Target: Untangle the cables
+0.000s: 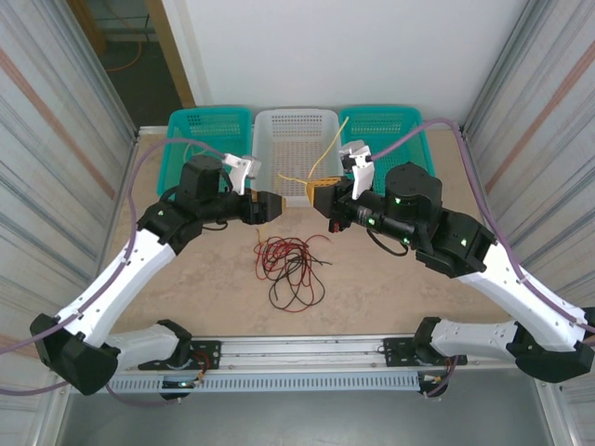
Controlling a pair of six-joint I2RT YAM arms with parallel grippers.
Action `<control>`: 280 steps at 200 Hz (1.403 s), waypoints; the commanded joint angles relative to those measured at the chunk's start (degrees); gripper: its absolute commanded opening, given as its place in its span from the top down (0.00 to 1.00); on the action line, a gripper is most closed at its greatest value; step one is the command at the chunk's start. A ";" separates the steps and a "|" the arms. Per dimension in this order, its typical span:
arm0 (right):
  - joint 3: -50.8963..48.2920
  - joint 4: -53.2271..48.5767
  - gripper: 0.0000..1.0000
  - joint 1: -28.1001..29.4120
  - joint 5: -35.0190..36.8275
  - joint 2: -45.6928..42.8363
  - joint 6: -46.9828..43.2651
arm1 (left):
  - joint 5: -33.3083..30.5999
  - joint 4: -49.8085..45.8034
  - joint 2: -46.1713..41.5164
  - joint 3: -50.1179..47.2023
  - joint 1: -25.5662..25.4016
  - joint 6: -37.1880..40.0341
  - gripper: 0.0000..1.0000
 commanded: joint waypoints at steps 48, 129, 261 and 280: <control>-2.53 3.64 1.00 -1.49 -1.80 -1.96 1.62 | 2.55 4.97 1.91 -1.22 -0.48 -2.82 0.61; -8.19 1.66 0.56 -4.19 2.95 -3.92 4.65 | -6.20 -0.20 2.65 4.21 3.68 -4.96 1.00; -25.46 -1.36 0.30 -5.69 9.44 -8.81 14.98 | -4.70 5.42 27.16 19.85 34.54 -19.41 1.00; -25.11 -1.36 0.30 -5.83 9.49 -7.59 14.89 | -5.13 4.76 31.36 21.83 35.76 -20.11 0.95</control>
